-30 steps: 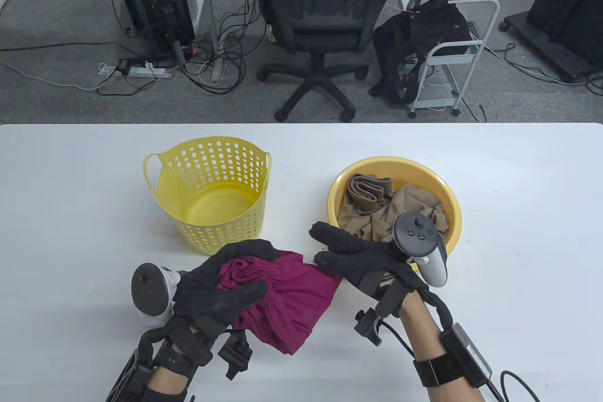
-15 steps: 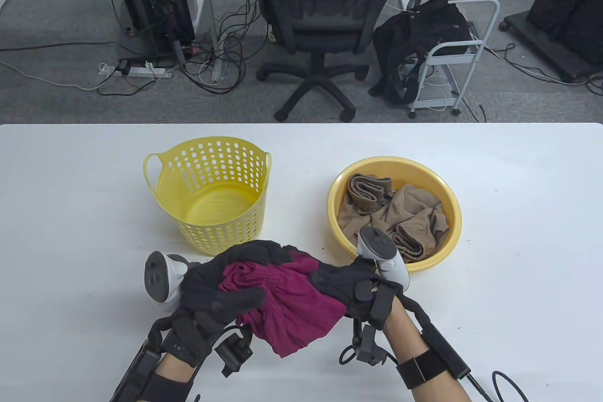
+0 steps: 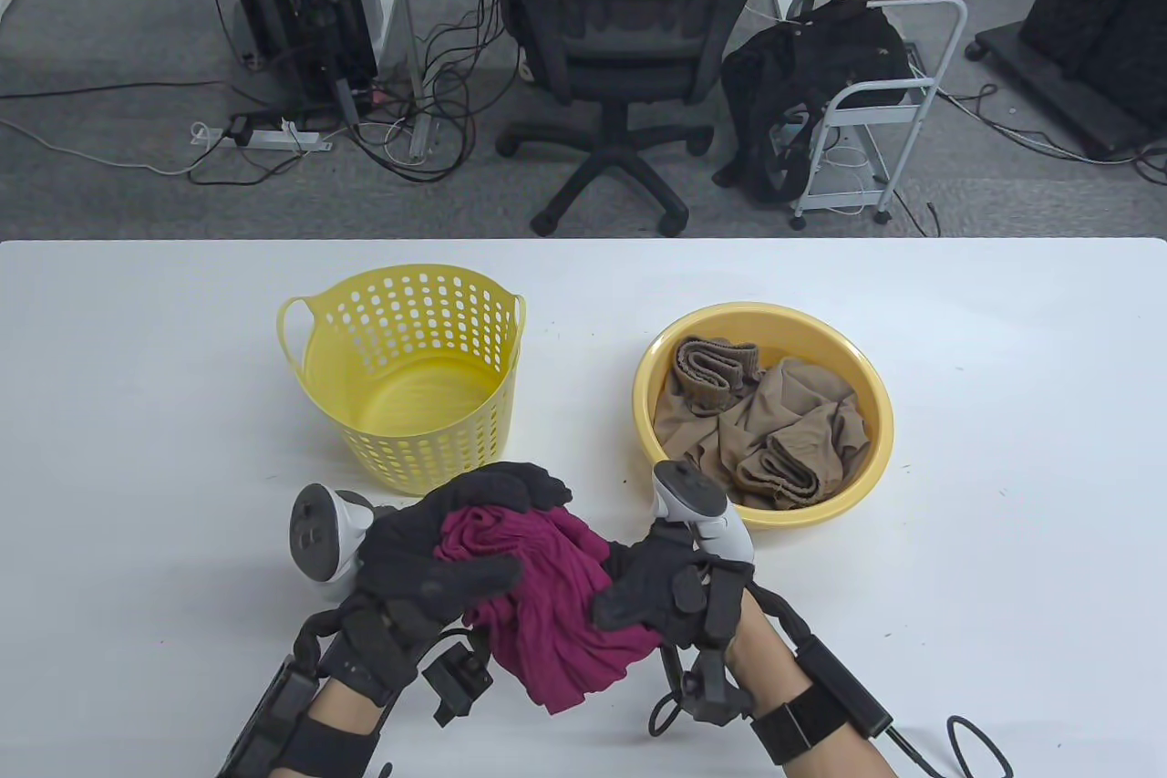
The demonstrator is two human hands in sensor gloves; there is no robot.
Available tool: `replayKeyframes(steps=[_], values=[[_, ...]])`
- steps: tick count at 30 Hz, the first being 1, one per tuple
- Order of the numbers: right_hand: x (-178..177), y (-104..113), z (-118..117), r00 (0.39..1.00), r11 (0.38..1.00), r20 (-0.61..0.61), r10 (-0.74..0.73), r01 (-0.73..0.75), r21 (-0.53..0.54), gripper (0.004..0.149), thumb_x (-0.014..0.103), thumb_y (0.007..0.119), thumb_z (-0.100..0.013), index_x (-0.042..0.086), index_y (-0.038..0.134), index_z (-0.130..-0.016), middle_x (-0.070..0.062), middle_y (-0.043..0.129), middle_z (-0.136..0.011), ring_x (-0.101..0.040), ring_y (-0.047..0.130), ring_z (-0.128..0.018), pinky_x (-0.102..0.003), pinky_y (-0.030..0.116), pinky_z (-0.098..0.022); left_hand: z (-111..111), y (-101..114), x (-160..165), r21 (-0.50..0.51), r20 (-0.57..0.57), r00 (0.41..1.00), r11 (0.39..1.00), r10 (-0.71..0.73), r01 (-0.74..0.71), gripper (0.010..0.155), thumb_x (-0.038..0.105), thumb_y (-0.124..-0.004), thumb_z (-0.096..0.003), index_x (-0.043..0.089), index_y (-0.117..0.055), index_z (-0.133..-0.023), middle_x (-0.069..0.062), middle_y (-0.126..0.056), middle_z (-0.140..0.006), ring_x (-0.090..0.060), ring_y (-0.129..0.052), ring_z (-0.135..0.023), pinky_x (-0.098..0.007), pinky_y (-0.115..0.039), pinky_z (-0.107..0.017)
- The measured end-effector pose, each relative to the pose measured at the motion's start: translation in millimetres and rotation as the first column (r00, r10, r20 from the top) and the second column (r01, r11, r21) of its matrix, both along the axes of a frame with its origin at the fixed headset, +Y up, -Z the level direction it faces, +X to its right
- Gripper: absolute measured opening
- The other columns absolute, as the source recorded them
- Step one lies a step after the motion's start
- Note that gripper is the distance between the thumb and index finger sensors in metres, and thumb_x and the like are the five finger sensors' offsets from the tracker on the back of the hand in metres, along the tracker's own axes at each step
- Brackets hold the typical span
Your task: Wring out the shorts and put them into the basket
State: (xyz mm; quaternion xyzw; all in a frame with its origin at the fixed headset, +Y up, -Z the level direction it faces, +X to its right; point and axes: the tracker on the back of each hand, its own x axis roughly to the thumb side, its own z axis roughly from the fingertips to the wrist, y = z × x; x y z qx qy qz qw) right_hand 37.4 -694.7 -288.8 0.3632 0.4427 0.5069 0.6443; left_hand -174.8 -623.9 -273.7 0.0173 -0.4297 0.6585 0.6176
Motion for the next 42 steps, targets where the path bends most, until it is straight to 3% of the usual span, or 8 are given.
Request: replayKeyframes(steps=[7, 14, 19, 22, 29, 42], values=[[1.5, 1.9, 1.9, 0.999, 0.998, 0.008, 0.043, -0.043, 0.048, 0.116, 0.062, 0.097, -0.037, -0.002, 0.031, -0.108, -0.019, 0.067, -0.095, -0.032, 0.089, -0.064, -0.031, 0.084, -0.042, 1.6, -0.9, -0.1, 0.021, -0.043, 0.997, 0.998, -0.06, 0.061, 0.06, 0.05, -0.094, -0.0489, 0.032, -0.067, -0.099, -0.009, -0.072, -0.11, -0.045, -0.081, -0.099, -0.066, -0.062, -0.071], [6.2, 13.5, 2.1, 0.987, 0.98, 0.12, 0.103, -0.121, 0.156, 0.111, 0.056, 0.1, -0.036, 0.0, 0.035, -0.106, -0.014, 0.069, -0.091, -0.025, 0.089, -0.057, -0.027, 0.082, -0.037, 1.5, -2.1, -2.9, 0.01, -0.102, 0.991, 0.996, -0.09, 0.092, 0.06, 0.051, -0.093, -0.0498, 0.032, -0.065, -0.1, -0.009, -0.07, -0.11, -0.045, -0.08, -0.099, -0.066, -0.062, -0.071], [7.6, 25.8, 5.6, 0.957, 0.934, 0.24, 0.163, -0.228, 0.276, 0.107, 0.052, 0.102, -0.034, 0.001, 0.039, -0.104, -0.012, 0.071, -0.088, -0.025, 0.089, -0.054, -0.027, 0.082, -0.035, -0.1, -5.9, -6.2, -0.004, -0.119, 0.987, 0.994, -0.107, 0.107, 0.06, 0.052, -0.091, -0.0511, 0.031, -0.064, -0.1, -0.008, -0.069, -0.111, -0.045, -0.078, -0.1, -0.065, -0.063, -0.072], [8.1, 35.4, 7.8, 0.923, 0.86, 0.329, 0.2, -0.326, 0.391, 0.104, 0.051, 0.103, -0.034, 0.001, 0.042, -0.102, -0.011, 0.074, -0.086, -0.023, 0.09, -0.052, -0.026, 0.082, -0.033, -0.5, -9.3, -8.3, -0.013, -0.143, 0.981, 0.992, -0.128, 0.127, 0.059, 0.052, -0.091, -0.0516, 0.032, -0.064, -0.1, -0.009, -0.069, -0.111, -0.045, -0.078, -0.1, -0.065, -0.063, -0.071], [6.5, 49.1, 14.8, 0.85, 0.7, 0.48, 0.214, -0.477, 0.531, 0.1, 0.051, 0.104, -0.031, 0.001, 0.049, -0.099, -0.008, 0.079, -0.081, -0.02, 0.092, -0.047, -0.025, 0.083, -0.028, 1.6, -11.5, -9.1, -0.068, -0.241, 0.951, 0.981, -0.191, 0.18, 0.058, 0.053, -0.089, -0.053, 0.029, -0.065, -0.101, -0.011, -0.073, -0.108, -0.045, -0.083, -0.094, -0.063, -0.069, -0.067], [7.0, 63.4, 24.0, 0.697, 0.394, 0.709, 0.104, -0.684, 0.614, 0.087, 0.045, 0.108, -0.028, 0.005, 0.064, -0.091, -0.003, 0.087, -0.067, -0.018, 0.092, -0.036, -0.029, 0.083, -0.024, 3.2, -14.1, -6.0, -0.132, -0.367, 0.87, 0.944, -0.33, 0.302, 0.059, 0.056, -0.083, -0.0563, 0.024, -0.062, -0.102, -0.016, -0.077, -0.1, -0.043, -0.089, -0.086, -0.061, -0.076, -0.059]])
